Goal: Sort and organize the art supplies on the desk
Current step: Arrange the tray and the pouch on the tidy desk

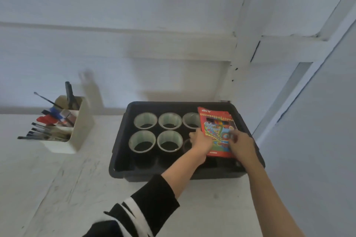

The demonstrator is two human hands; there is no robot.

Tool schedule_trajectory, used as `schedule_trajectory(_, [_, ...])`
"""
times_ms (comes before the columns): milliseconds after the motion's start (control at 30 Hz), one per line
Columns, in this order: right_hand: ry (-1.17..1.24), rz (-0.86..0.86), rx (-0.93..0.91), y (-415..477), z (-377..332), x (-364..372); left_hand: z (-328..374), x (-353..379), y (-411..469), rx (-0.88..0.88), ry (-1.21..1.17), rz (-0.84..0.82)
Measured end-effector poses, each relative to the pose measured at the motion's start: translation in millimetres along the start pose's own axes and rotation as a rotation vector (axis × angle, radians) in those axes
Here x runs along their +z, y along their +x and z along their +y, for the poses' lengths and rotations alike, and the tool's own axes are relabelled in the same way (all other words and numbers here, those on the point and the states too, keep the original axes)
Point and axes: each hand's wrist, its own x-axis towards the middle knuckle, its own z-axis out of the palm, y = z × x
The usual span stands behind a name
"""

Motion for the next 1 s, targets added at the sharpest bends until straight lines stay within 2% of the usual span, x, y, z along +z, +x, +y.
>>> schedule_trajectory(100, [-0.094, -0.050, -0.059, 8.9, 6.6, 10.8, -0.6, 9.4, 3.1, 0.030, 0.172, 0.045])
schedule_trajectory(333, [-0.272, -0.084, -0.095, 27.0, 11.0, 20.8, -1.0, 16.0, 21.4, 0.001, 0.188, -0.023])
schedule_trajectory(467, [-0.271, -0.069, -0.127, 29.0, 5.2, 24.5, -66.0, 27.0, 112.4, -0.044, 0.125, -0.083])
schedule_trajectory(533, [-0.245, -0.048, -0.142, 27.0, 0.7, 25.9, -45.6, 11.5, 83.8, -0.053, 0.137, -0.098])
schedule_trajectory(633, [-0.099, -0.006, -0.175, 12.5, -11.7, 32.8, 16.1, -31.7, -2.2, 0.054, 0.035, -0.080])
schedule_trajectory(733, [0.013, 0.055, -0.312, -12.7, -36.6, 48.0, 20.8, -85.2, -18.2, 0.231, 0.020, 0.125])
schedule_trajectory(800, [0.118, 0.038, -0.454, -37.5, -65.4, 63.7, 16.8, -127.4, -33.2, 0.338, -0.008, 0.285])
schedule_trajectory(933, [0.287, -0.103, -0.768, -98.3, -128.4, 118.0, -2.1, -218.5, -72.2, 0.421, -0.167, 0.559])
schedule_trajectory(1000, [0.328, -0.197, -0.852, -129.3, -153.5, 154.4, -20.3, -266.3, -89.4, 0.429, -0.220, 0.674])
